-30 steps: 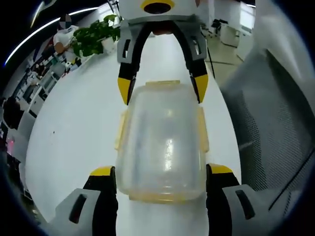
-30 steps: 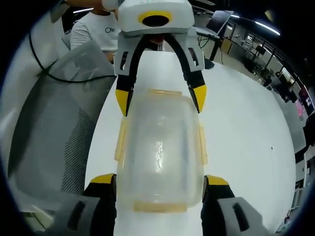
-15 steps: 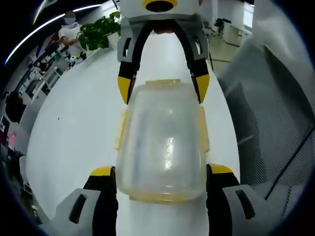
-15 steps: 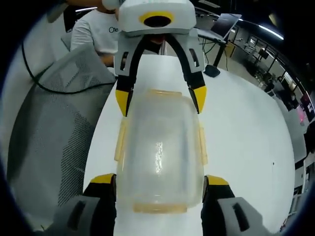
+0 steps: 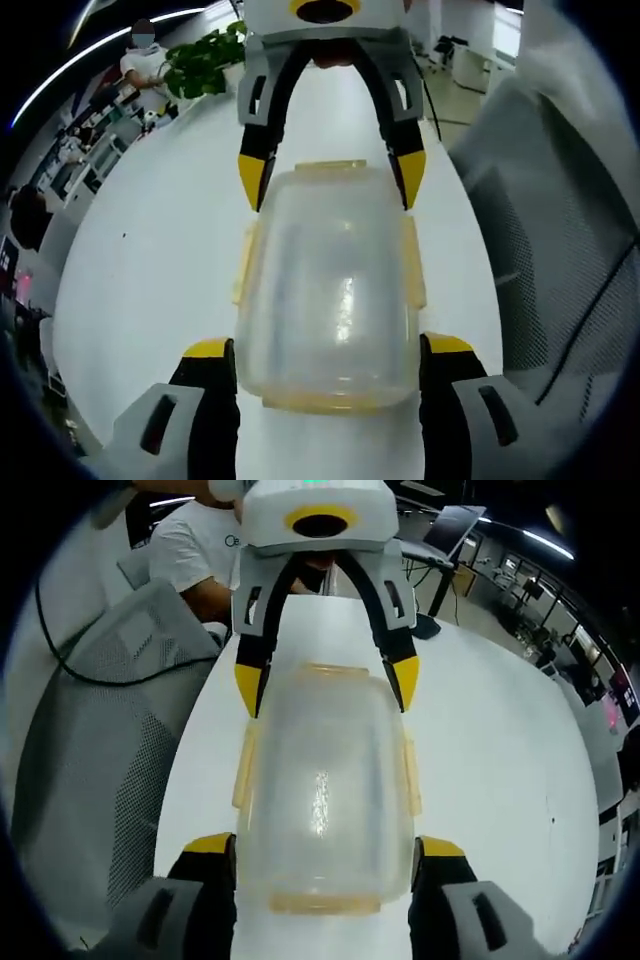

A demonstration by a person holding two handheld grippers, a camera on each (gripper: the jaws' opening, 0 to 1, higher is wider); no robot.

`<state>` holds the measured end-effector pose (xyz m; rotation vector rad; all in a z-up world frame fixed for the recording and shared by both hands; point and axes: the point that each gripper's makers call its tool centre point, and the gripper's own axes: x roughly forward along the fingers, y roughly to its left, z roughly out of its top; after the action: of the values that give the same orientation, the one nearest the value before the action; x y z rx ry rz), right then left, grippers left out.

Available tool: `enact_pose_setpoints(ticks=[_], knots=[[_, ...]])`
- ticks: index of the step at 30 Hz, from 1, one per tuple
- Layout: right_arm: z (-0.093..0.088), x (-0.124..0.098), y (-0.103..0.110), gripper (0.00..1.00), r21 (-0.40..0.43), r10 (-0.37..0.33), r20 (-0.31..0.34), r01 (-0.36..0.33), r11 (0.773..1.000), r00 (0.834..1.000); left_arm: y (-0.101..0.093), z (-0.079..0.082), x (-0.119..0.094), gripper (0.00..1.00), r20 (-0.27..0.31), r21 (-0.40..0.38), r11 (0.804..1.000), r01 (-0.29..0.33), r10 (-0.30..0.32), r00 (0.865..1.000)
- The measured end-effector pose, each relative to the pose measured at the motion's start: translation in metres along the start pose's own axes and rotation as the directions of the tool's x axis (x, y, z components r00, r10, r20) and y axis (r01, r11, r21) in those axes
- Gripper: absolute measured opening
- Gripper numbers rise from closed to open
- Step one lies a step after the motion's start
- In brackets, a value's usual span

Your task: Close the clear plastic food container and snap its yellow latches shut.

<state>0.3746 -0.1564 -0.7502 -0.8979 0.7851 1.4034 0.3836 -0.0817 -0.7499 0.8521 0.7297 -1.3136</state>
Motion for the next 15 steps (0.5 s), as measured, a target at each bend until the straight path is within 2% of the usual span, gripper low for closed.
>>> enact_pose_setpoints(ticks=[15], knots=[[-0.006,0.000,-0.056,0.70,-0.004,-0.006,0.004,0.006,1.000,1.000,0.054,0.002,0.008,0.72,-0.010,-0.005,1.000,-0.006,0.005,1.000]])
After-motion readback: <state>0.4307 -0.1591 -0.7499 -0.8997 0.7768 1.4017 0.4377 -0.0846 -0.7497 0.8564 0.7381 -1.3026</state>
